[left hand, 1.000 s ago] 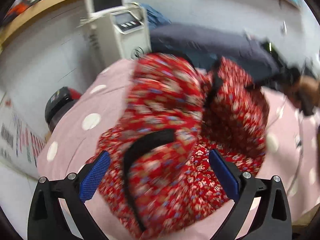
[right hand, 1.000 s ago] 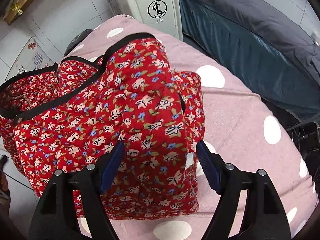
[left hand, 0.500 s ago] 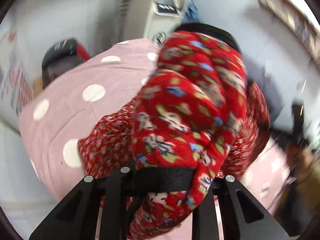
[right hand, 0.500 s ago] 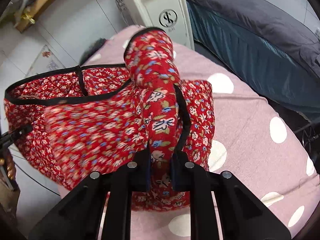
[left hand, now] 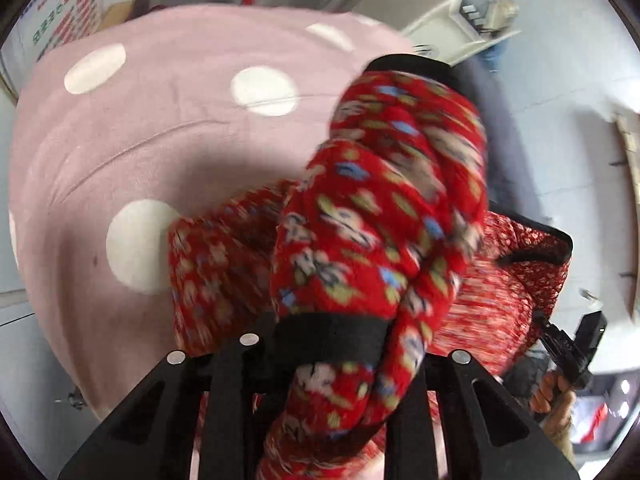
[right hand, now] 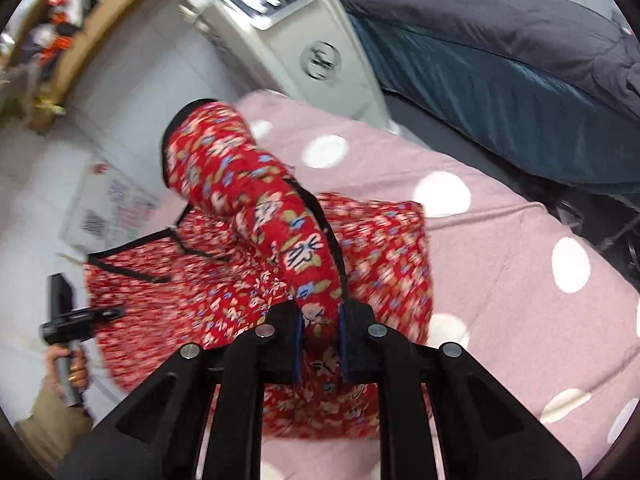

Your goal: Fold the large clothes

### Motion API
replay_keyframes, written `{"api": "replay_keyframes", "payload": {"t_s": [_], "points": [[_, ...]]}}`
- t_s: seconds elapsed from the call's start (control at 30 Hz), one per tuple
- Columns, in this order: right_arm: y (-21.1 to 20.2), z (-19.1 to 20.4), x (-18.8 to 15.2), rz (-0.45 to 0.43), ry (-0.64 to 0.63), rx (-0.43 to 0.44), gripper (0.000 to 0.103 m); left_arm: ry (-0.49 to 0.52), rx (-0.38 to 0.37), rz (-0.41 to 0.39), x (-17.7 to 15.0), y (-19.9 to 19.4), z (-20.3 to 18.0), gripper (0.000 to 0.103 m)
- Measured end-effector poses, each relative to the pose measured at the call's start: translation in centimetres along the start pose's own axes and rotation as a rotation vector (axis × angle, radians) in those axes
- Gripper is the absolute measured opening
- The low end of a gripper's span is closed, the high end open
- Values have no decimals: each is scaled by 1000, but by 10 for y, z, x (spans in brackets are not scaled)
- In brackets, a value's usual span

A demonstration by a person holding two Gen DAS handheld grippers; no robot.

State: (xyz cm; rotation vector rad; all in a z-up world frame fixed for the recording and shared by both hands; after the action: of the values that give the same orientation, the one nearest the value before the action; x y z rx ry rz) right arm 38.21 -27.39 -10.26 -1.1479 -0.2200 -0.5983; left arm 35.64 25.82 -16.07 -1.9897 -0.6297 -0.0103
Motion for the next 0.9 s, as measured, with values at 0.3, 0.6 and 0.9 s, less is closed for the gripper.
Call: {"api": "replay_keyframes", "payload": {"t_s": [0.3, 0.6, 0.9], "points": [[44, -22, -11, 42, 124, -106, 38, -150, -97, 41, -4, 11, 24, 51], [-35, -5, -9, -125, -27, -159, 72, -67, 12, -200, -1, -70, 22, 78], [-34, 80, -59, -104, -405, -106, 73, 239, 127, -344, -31, -109, -37, 81]]}}
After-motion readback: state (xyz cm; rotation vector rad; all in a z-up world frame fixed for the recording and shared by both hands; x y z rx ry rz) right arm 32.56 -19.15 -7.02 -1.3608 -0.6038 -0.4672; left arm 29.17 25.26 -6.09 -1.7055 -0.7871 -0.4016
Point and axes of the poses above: each gripper's, at about its wrist camera, not at the fingertips, and y roughly the way its jaws point, z to its left, x to its top, the point moved 5 cm from there along y, roughly the way its jaws point, and after that the axes turned 11 degrees about -z, right-handed, at the moved point
